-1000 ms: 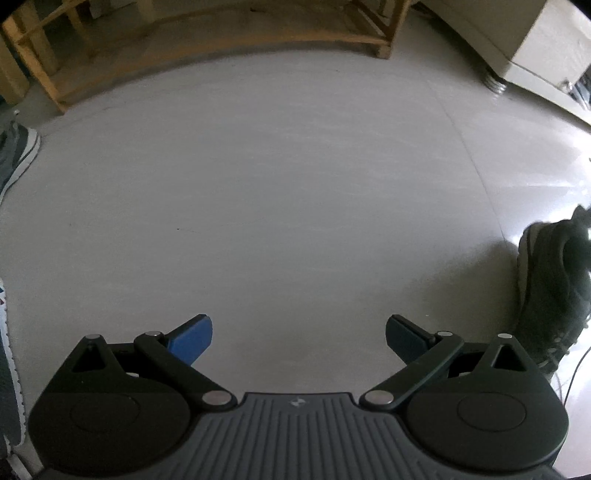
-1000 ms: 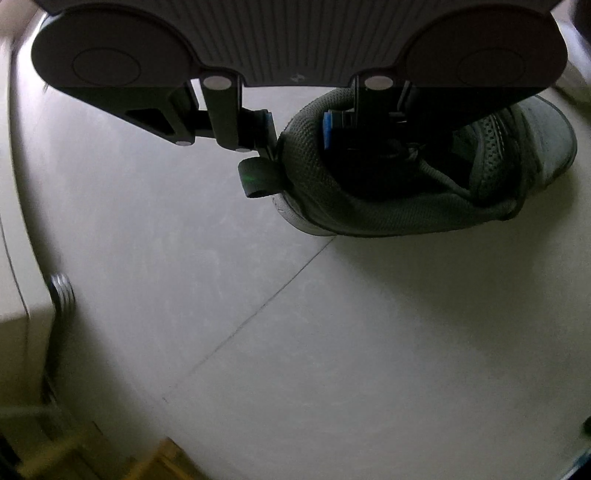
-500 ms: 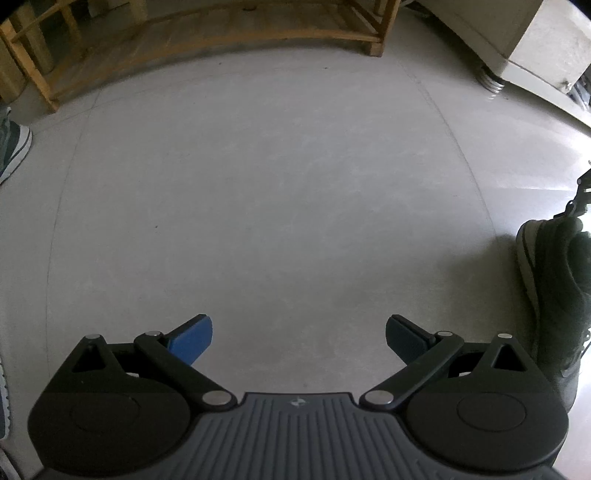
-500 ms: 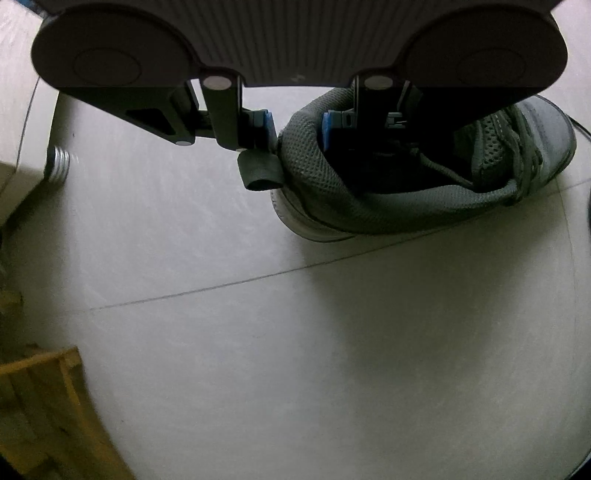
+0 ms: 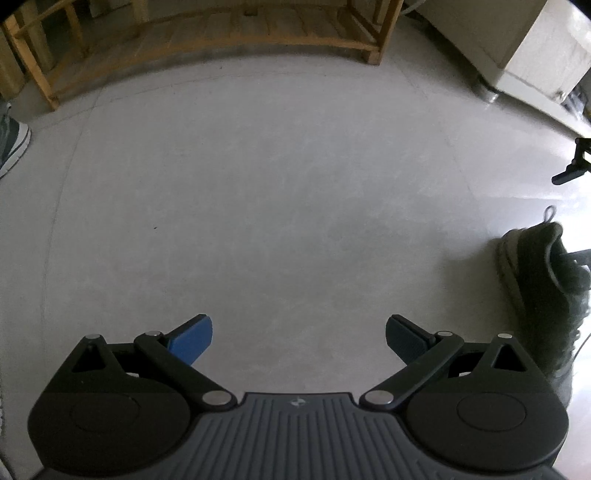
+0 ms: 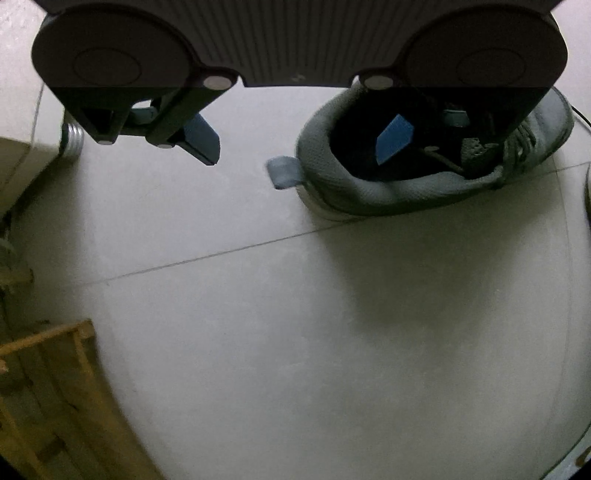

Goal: Organize scattered shoes

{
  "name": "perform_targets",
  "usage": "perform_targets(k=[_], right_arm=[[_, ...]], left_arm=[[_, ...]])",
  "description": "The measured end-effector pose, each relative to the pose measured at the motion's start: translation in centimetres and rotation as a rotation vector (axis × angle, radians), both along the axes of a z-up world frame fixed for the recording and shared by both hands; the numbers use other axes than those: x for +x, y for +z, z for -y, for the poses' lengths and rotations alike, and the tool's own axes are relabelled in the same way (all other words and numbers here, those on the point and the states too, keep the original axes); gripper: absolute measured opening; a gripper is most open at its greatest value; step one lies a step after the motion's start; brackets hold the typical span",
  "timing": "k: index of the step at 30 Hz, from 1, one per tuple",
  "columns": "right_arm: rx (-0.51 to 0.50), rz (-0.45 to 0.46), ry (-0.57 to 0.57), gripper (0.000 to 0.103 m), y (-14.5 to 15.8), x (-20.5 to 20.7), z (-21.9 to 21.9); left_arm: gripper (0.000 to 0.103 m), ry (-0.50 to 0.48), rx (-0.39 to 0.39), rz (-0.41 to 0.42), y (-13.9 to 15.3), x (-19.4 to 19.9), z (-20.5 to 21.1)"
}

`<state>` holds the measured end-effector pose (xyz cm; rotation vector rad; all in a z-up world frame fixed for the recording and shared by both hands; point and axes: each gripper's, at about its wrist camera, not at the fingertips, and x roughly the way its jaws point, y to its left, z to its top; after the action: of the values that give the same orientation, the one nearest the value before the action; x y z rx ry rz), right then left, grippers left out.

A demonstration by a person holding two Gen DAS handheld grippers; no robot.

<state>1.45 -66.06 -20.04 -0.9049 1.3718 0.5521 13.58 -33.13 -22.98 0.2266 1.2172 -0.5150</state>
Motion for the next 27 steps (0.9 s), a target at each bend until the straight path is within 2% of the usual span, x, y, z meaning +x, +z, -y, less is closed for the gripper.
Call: perform_targets(k=[1,5,7,11,13,17,20,27], right_arm=[[-0.003,-0.003,-0.003,0.097,0.3,0.0,0.2],[0.039,-0.003,-0.140,0.098,4.8,1.5,1.4],[0.092,0.050,-0.217,0.101,8.7,2.3,1.0],[0.135,0.108,-0.291,0.103,11.4,2.1,-3.6],[0.150,0.124,-0.329,0.103,12.4,1.9,-7.1],[0.231,0.117,-0.468,0.103,12.0,4.7,-14.7],[0.289,0.099,-0.551,0.103,13.0,5.1,-18.1],[0.314,0.142,-0.540,0.103,15.0,6.0,-24.2]], left_arm=[[0.101,0.001,-0.006,0.005,0.3,-0.1,-0.1],[0.101,-0.001,-0.028,0.034,2.6,-0.7,-1.1],[0.101,0.000,-0.023,0.054,3.6,-0.9,-1.6],[0.101,0.012,-0.006,0.102,5.7,-1.0,-3.3],[0.101,0.027,-0.006,0.132,7.0,-1.0,-4.6],[0.101,0.083,-0.008,0.148,9.0,-0.7,-7.8],[0.101,0.138,-0.001,0.153,10.3,-0.4,-10.5],[0.101,0.252,0.034,0.160,12.2,0.2,-16.8]])
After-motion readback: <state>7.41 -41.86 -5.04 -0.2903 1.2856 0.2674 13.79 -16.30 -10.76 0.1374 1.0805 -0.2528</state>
